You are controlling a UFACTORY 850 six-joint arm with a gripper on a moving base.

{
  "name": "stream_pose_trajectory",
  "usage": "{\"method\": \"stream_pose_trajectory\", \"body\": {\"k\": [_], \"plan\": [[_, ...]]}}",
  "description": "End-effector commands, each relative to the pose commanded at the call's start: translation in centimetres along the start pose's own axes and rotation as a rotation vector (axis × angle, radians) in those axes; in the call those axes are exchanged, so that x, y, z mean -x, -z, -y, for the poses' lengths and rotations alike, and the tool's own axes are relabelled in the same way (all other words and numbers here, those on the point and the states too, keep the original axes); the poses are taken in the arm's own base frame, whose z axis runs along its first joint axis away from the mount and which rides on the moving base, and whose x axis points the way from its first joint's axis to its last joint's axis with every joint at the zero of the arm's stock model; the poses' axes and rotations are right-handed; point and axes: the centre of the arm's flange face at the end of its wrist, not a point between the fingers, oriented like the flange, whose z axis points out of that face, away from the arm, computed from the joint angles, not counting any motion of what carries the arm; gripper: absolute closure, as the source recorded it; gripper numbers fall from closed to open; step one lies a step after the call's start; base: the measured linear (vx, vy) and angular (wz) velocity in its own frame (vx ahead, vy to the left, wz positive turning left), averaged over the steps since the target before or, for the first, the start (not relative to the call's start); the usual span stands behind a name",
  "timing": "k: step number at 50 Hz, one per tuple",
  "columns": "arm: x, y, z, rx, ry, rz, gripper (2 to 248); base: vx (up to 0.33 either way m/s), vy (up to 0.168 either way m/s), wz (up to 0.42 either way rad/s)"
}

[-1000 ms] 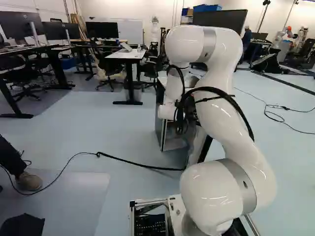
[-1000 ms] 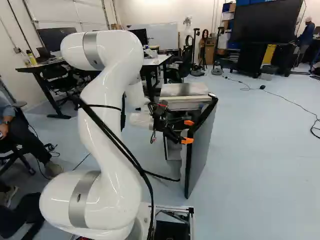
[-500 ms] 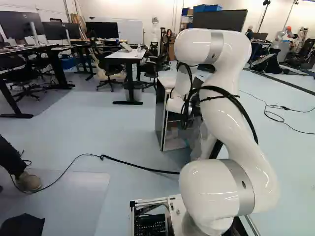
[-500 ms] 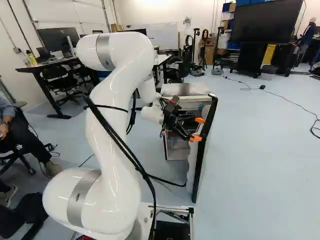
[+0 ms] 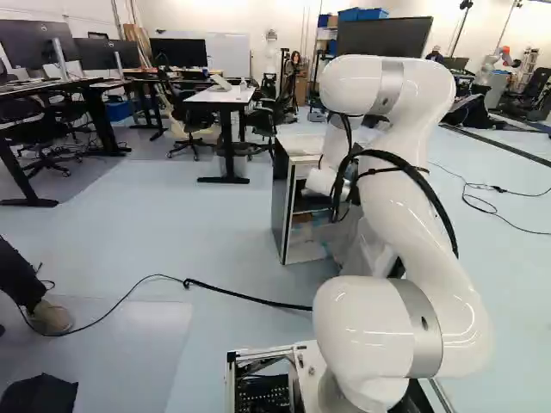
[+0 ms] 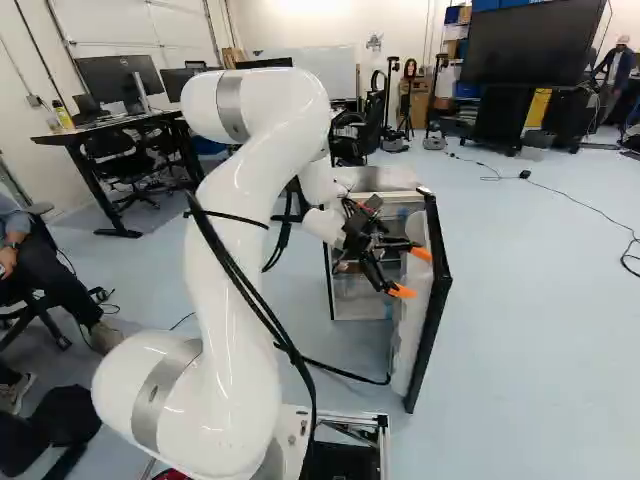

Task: Open the fridge door

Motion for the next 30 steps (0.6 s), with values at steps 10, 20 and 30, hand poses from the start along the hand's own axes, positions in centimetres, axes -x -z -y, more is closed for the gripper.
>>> {"method": "stream_pose_trajectory", "body": {"k": [10,20,30], "plan": [[-0.4,-1.7,1.1,0.049,-0.026,0.004,3,0.0,0.0,0.0],[-0.5,-2.3,1.9,0.063,-0.041,0.007,3,0.0,0.001,0.003],[-0.9,-3.5,3.5,0.089,-0.074,0.012,3,0.0,0.0,0.0]]}}
